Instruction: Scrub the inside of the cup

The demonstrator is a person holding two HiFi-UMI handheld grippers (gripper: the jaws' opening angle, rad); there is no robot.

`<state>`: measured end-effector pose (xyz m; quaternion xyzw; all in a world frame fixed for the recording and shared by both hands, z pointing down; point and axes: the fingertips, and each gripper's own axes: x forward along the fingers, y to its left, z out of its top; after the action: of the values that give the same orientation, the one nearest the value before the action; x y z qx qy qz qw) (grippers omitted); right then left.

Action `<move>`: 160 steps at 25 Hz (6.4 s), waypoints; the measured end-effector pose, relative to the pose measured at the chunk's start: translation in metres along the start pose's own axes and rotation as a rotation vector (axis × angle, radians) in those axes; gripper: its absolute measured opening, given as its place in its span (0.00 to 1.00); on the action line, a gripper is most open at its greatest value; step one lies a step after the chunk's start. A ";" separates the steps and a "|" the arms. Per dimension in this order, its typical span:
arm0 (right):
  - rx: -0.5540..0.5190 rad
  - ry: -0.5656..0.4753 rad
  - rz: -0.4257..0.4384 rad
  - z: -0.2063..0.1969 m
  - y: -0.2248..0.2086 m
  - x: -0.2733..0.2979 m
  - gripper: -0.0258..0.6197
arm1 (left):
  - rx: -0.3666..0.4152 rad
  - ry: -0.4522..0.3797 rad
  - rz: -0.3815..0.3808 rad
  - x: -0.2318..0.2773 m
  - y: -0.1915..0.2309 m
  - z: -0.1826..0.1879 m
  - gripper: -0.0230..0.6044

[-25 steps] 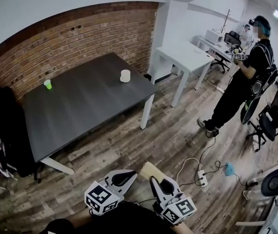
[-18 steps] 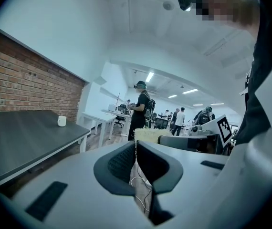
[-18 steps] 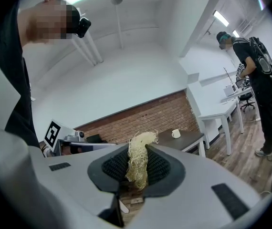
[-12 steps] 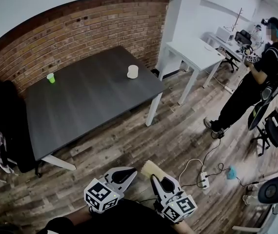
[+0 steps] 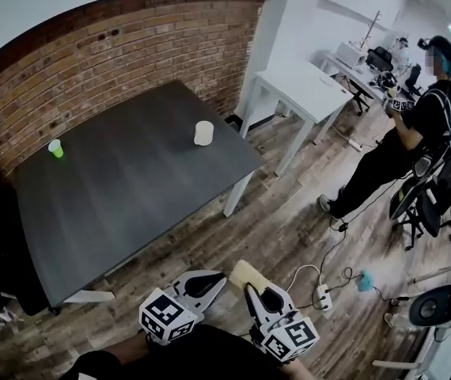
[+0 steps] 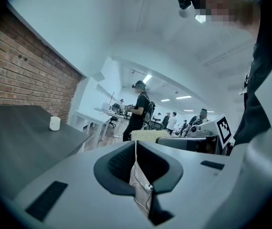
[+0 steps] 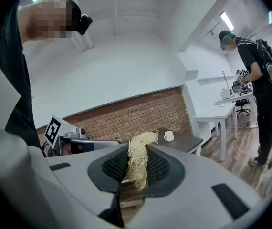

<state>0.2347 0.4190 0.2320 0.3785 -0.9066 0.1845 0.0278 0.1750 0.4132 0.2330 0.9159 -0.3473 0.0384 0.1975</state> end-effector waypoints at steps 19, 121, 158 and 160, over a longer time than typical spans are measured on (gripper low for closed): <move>0.013 0.055 -0.027 0.027 -0.105 0.138 0.17 | -0.046 0.037 -0.004 0.101 0.149 0.032 0.07; -0.918 1.184 0.812 -0.060 -0.345 0.722 0.17 | -0.086 0.314 0.703 0.319 0.694 -0.012 0.25; -0.851 1.189 0.761 -0.052 -0.342 0.721 0.17 | -0.141 0.285 0.726 0.332 0.676 -0.008 0.14; -0.752 1.171 0.770 -0.039 -0.338 0.716 0.17 | -0.149 0.280 0.727 0.331 0.674 -0.009 0.14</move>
<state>-0.0429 -0.2689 0.5101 -0.1546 -0.8133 0.0319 0.5600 -0.0130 -0.2481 0.5355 0.7023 -0.6205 0.2049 0.2823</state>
